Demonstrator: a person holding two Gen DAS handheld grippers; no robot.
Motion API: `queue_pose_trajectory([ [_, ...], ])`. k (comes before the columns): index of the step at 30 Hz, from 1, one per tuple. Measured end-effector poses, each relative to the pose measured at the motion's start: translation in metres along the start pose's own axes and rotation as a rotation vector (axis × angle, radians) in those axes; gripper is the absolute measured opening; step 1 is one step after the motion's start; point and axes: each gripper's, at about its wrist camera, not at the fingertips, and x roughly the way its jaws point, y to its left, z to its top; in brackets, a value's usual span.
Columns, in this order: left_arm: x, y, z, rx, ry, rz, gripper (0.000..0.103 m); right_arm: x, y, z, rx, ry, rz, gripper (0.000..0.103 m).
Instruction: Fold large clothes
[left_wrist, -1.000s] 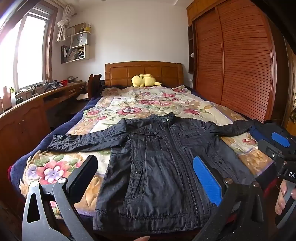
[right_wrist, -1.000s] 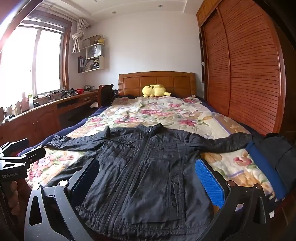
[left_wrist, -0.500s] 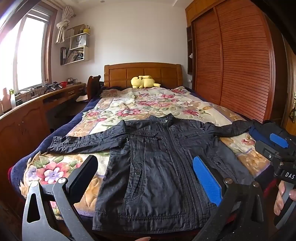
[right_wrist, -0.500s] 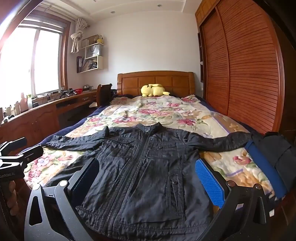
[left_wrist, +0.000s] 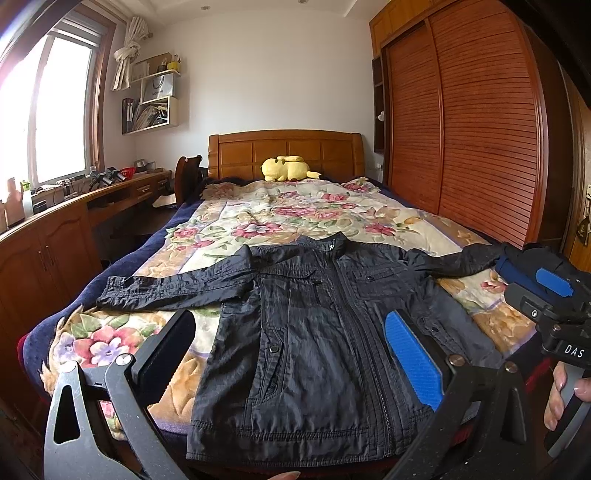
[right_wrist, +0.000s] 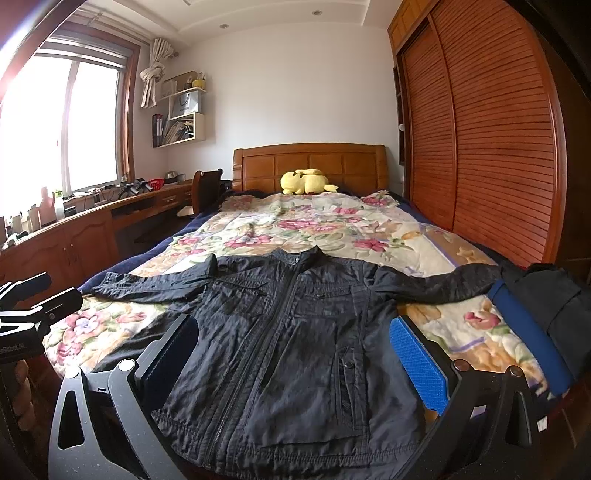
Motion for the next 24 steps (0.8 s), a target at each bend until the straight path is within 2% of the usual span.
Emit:
queue_pose_trajectory([
  [24, 0.0004, 0.0025, -0.0011, -0.001, 0.004, 0.004, 0.103, -0.0006, -0.0016, -0.0002, 0.004, -0.004, 0.007, 0.103],
])
